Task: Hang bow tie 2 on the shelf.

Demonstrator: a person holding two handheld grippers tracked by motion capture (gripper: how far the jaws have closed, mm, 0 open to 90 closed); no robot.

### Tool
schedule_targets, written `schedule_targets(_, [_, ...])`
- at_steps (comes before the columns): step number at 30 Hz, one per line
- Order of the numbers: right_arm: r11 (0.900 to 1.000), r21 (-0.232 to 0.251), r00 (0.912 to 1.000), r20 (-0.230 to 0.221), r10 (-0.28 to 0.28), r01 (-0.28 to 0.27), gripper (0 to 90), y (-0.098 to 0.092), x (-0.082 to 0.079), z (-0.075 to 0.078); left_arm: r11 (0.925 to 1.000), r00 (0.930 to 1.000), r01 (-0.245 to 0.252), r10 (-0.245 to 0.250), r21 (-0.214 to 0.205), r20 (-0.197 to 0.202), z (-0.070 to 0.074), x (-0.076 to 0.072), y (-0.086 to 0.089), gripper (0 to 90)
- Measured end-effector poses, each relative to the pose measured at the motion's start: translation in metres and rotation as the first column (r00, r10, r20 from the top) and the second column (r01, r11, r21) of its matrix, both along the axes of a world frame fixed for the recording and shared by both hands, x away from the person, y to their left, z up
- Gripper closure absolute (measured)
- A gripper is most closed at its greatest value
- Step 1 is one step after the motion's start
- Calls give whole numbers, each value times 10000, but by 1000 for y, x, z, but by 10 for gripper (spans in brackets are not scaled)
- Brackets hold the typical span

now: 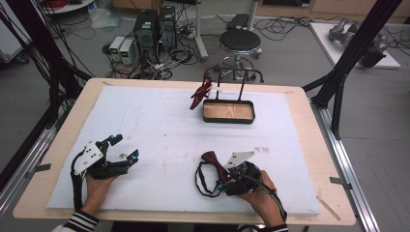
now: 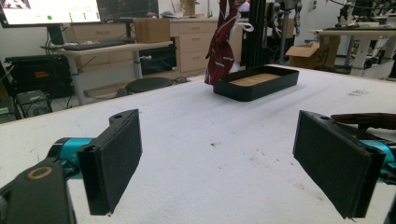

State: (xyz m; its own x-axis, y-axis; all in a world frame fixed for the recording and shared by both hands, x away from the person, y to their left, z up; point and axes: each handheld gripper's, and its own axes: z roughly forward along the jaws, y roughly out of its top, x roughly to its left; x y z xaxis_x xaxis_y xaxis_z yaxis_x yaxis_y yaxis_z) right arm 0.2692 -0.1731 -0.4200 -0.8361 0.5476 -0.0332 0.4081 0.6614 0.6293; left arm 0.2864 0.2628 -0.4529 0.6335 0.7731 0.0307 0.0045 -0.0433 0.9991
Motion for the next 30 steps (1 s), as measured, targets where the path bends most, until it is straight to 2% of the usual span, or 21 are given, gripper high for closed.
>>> schedule_targets(5, [9994,-342,9993,361,56,-43,455,2,-1,-1,10000,10000,7,-7,-19,21,0,0,0,160])
schedule_targets(11, [9986,-520,9991,414,67,-45,558,2,-1,0,10000,10000,1,-1,-14,24,0,-1,0,160])
schedule_targets(18, [9989,-327,9990,310,-324,335,645,-2,3,1,10000,10000,-15,15,-32,25,0,0,0,160])
schedule_targets(30, [9894,-580,9909,260,-1317,1330,819,-9,7,2,10000,10000,-25,25,-97,19,0,0,1,160])
